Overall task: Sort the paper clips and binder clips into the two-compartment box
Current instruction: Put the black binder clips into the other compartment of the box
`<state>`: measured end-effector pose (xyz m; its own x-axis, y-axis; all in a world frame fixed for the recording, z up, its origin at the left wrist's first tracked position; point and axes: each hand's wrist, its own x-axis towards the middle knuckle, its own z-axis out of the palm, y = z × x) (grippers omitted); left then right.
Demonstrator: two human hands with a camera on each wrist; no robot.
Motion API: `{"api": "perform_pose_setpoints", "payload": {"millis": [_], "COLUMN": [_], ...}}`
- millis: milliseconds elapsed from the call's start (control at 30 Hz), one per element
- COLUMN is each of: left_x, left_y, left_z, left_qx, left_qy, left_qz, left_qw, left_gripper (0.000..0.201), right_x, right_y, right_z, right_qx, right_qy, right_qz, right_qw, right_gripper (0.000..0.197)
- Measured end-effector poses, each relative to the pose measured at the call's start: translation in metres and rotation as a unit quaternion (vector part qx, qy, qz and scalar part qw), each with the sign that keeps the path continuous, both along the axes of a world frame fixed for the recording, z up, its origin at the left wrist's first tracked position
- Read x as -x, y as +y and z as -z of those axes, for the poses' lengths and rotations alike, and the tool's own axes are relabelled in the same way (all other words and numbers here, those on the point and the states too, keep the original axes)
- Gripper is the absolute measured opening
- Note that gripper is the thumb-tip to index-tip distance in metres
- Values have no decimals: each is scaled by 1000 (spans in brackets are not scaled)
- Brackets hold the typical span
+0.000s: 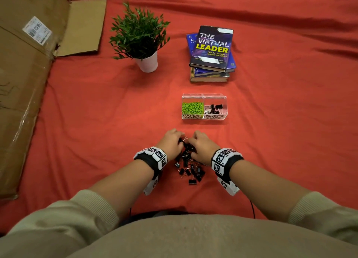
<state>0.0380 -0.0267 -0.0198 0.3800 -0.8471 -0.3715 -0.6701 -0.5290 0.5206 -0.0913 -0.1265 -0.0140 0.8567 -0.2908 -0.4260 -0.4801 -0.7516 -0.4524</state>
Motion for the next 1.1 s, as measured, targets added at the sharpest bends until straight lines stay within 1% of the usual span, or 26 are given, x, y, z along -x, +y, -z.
{"api": "perform_pose_setpoints", "payload": {"millis": [67, 167, 267, 400, 500, 567, 633, 700, 767, 800, 833, 900, 1000, 1100], "left_x": [5, 10, 13, 16, 17, 16, 14, 12, 12, 12, 12, 11, 6, 1], "left_y": [2, 2, -1, -5, -9, -11, -14, -20, -29, -35, -42, -58, -88, -119], "left_z": [3, 6, 6, 5, 6, 5, 4, 0, -7, -11, -16, -26, -39, -47], "left_qx": [-14, -15, -28, -33, -33, -32, -27, -9, 17, 32, 48, 76, 99, 120], "left_qy": [-1, -16, -41, -80, -88, -89, -87, -79, -72, -70, -66, -59, -57, -60], "left_qz": [28, 41, 51, 64, 67, 73, 74, 65, 61, 60, 58, 57, 61, 70], "left_qw": [1000, 999, 997, 994, 993, 993, 993, 995, 995, 995, 995, 994, 992, 989], "left_gripper": [42, 37, 28, 18, 17, 17, 18, 20, 22, 23, 24, 27, 28, 23], "right_x": [1, 1, 2, 7, 15, 19, 19, 13, 3, -2, -8, -16, -21, -13], "right_y": [0, 2, 1, -9, -26, -42, -61, -83, -104, -112, -119, -127, -129, -129], "right_z": [1, 0, 0, 1, -2, -10, -24, -39, -47, -49, -49, -45, -42, -42], "right_qx": [6, 13, 2, -48, -74, -120, -170, -168, -153, -133, -103, -53, -18, -1], "right_qy": [-3, 1, 6, -28, -13, -23, -59, -105, -150, -160, -158, -129, -90, -95], "right_qz": [-11, -17, -4, 116, 175, 237, 305, 344, 373, 377, 373, 346, 290, 272], "right_qw": [1000, 1000, 1000, 992, 982, 964, 935, 918, 903, 903, 908, 928, 953, 957], "right_gripper": [47, 38, 29, 14, 10, 7, 9, 7, 11, 13, 15, 17, 23, 26]}}
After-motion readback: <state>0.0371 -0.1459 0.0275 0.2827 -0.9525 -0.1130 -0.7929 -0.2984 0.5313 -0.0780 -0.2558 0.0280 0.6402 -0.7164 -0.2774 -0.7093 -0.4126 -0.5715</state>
